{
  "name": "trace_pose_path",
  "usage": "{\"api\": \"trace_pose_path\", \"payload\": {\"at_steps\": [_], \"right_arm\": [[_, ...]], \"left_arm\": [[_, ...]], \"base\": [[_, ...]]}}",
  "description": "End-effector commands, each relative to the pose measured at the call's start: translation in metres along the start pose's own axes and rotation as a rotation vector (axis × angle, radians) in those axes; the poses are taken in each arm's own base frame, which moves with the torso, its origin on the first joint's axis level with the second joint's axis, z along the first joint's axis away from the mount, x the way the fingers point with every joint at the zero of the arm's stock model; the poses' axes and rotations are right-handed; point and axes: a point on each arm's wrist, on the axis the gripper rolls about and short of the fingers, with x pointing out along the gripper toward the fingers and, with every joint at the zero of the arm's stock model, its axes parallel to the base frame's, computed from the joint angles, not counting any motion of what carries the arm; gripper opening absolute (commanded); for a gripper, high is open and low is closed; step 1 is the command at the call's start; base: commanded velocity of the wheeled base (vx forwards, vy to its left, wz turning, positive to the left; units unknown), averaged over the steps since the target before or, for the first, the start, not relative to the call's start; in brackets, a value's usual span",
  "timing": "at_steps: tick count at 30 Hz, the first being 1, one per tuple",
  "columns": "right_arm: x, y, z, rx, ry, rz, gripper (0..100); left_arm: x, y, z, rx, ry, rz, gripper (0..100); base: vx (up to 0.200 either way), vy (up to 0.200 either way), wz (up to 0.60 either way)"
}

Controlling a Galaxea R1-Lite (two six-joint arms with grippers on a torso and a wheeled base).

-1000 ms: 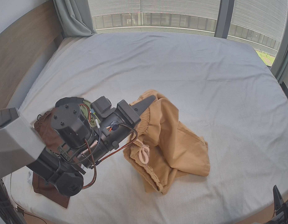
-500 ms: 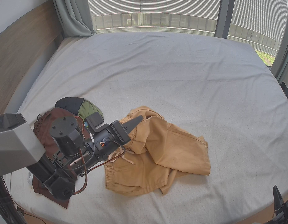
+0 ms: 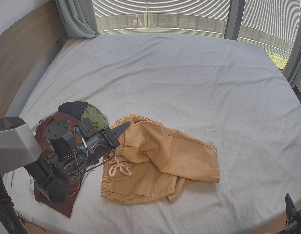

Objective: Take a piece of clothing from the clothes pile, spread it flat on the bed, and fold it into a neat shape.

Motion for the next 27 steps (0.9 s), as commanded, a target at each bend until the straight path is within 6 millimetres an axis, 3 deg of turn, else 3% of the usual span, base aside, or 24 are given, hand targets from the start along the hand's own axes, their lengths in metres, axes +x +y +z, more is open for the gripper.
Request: {"api": "trace_pose_path", "payload": {"at_steps": [1,18,27], "right_arm": [[0.000,0.000,-0.005,0.000,0.000,0.001,100],[0.000,0.000,-0.005,-0.003,0.003,0.004,100],[0.000,0.000,-0.005,-0.005,0.002,0.004,100]], "left_arm": [[-0.007,0.014,0.000,0.048,0.008,0.054,0],[-0.026,0.076,0.005,0.352,0.076,0.195,0],[-0.022,0.088,-0.001,0.359,0.099,0.214,0]], "base": [[0.000,0.000,0.00],[0.000,0.000,0.00],[0.000,0.000,0.00]]}}
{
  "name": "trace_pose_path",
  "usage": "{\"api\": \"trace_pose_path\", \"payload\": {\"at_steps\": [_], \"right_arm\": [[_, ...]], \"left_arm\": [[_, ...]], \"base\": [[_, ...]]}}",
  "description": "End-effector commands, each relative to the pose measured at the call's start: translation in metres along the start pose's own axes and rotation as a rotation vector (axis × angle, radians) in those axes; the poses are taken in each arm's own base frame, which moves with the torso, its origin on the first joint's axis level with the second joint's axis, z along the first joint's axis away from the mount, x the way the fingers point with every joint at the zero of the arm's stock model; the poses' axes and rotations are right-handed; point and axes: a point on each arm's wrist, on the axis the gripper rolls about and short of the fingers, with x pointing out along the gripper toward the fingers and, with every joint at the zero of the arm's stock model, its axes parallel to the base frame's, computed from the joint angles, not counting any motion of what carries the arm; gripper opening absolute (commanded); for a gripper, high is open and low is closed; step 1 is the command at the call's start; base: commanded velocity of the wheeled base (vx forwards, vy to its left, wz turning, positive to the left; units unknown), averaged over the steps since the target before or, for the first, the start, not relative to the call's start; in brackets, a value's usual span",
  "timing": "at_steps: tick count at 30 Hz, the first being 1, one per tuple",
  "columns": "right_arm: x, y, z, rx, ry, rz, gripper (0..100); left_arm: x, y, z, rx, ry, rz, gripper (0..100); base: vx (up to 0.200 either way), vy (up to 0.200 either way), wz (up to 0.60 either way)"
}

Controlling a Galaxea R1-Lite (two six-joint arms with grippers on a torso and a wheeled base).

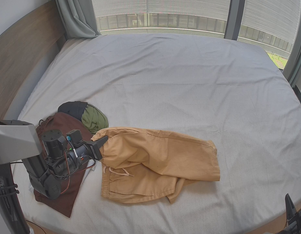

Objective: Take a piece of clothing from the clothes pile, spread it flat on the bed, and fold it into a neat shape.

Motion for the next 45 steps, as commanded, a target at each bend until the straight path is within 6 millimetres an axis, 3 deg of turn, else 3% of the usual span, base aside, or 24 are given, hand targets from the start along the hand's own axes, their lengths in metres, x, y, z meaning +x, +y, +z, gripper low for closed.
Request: {"api": "trace_pose_path", "payload": {"at_steps": [1,33,35,37,39,45], "right_arm": [[0.000,0.000,-0.005,-0.001,0.000,0.001,100],[0.000,0.000,-0.004,-0.030,-0.007,0.016,100],[-0.002,0.001,0.009,-0.042,-0.096,0.021,100],[-0.008,0.000,0.047,-0.046,-0.241,0.012,100],[-0.003,0.000,0.075,-0.044,-0.228,0.022,100],[0.020,-0.001,0.088,-0.028,-0.110,0.084,100]], "left_arm": [[0.004,0.004,-0.007,-0.006,0.018,0.007,0],[0.000,0.010,0.000,-0.007,-0.006,0.027,0],[0.000,0.010,-0.001,-0.007,-0.005,0.027,0],[0.000,0.010,0.000,-0.006,-0.008,0.028,0],[0.000,0.009,0.001,-0.005,-0.011,0.026,0],[-0.001,0.007,0.006,-0.001,-0.027,0.021,0]], "base": [[0.000,0.000,0.00],[0.000,0.000,0.00],[0.000,0.000,0.00],[0.000,0.000,0.00],[0.000,0.000,0.00],[0.000,0.000,0.00]]}}
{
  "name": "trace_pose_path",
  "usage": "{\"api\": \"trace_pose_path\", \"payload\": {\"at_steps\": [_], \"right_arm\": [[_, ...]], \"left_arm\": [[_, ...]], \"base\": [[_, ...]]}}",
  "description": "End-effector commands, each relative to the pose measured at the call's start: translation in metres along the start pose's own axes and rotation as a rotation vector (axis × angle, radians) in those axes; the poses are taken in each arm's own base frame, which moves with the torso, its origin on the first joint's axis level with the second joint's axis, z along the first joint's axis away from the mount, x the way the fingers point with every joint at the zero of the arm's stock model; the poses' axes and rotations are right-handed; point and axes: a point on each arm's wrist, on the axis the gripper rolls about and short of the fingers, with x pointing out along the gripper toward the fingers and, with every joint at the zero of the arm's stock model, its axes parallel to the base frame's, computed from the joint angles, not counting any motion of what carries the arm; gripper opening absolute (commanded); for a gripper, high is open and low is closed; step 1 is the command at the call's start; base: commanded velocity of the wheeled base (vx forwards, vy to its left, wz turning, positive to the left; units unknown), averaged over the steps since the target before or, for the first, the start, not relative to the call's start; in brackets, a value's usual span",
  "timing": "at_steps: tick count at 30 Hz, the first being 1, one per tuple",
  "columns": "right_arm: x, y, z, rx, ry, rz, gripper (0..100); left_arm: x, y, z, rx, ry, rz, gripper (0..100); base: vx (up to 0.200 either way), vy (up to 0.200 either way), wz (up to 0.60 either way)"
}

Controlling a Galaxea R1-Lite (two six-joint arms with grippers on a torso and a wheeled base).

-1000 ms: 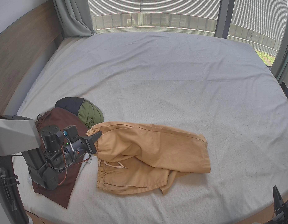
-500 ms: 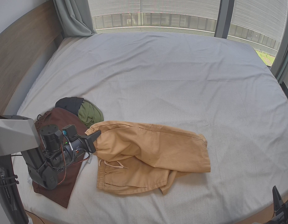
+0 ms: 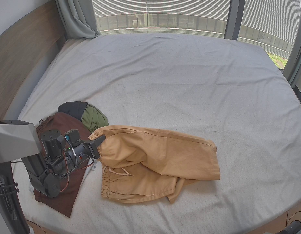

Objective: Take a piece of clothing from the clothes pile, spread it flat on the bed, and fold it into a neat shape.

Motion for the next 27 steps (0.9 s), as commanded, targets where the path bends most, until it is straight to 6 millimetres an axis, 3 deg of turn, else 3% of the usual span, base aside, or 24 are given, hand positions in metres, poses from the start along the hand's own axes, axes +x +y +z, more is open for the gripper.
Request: {"api": "trace_pose_path", "payload": {"at_steps": [1,12,20,27], "right_arm": [[0.032,-0.002,0.026,0.018,0.103,0.058,100],[0.071,-0.002,0.036,0.078,0.247,0.092,100],[0.097,-0.008,0.037,0.035,0.334,0.012,100],[0.118,-0.006,0.034,0.070,0.407,0.132,100]], "left_arm": [[-0.001,-0.002,0.006,0.006,-0.020,-0.006,0],[-0.002,-0.003,0.007,0.006,-0.024,-0.009,0],[-0.003,-0.004,0.006,0.008,-0.007,-0.048,0],[-0.002,-0.003,0.007,0.011,-0.012,-0.048,0]], "base": [[0.000,0.000,0.00],[0.000,0.000,0.00],[0.000,0.000,0.00],[0.000,0.000,0.00]]}}
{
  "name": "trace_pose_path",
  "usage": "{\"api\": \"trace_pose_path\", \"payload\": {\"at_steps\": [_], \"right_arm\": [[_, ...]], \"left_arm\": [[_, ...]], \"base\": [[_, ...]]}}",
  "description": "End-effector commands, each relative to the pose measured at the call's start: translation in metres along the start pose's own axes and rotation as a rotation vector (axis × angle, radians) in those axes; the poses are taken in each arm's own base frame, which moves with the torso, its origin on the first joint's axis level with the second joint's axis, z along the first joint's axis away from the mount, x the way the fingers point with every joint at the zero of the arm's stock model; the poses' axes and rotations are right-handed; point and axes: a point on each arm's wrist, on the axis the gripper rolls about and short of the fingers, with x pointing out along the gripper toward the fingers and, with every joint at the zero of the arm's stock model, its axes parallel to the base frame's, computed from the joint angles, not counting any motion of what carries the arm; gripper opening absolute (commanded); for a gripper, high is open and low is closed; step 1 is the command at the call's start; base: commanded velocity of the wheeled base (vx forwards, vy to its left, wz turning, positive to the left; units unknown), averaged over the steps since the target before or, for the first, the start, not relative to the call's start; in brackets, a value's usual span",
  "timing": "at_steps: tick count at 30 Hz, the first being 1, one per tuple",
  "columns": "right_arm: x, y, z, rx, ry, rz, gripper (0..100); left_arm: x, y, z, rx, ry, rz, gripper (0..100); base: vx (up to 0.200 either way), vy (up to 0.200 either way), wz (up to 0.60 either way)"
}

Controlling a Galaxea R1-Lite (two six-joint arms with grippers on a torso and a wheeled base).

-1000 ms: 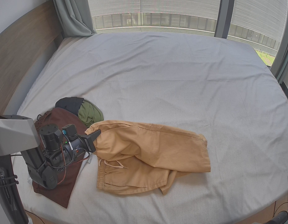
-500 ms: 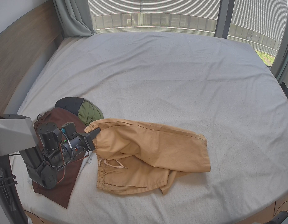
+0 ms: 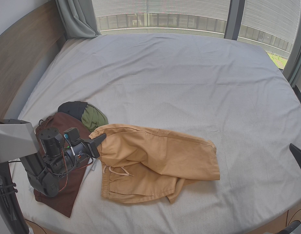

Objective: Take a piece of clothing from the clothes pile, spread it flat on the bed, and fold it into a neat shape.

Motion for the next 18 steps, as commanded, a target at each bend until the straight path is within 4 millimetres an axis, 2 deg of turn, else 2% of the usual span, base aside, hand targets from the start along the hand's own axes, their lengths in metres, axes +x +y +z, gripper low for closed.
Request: {"api": "trace_pose_path", "payload": {"at_steps": [1,7,12,18], "right_arm": [[0.022,-0.002,0.000,0.018,0.091,0.068,100],[0.037,-0.003,-0.004,0.034,0.155,0.115,100],[0.059,-0.004,0.003,0.061,0.202,0.227,100],[0.078,-0.006,0.006,0.137,0.239,0.244,100]], "left_arm": [[0.000,0.000,0.001,0.003,-0.007,-0.002,0],[0.000,-0.002,0.003,0.006,-0.012,-0.006,0],[-0.001,-0.002,0.006,0.007,-0.020,-0.009,0],[-0.002,-0.004,0.003,0.002,-0.008,-0.012,0]], "base": [[0.000,0.000,0.00],[0.000,0.000,0.00],[0.000,0.000,0.00],[0.000,0.000,0.00]]}}
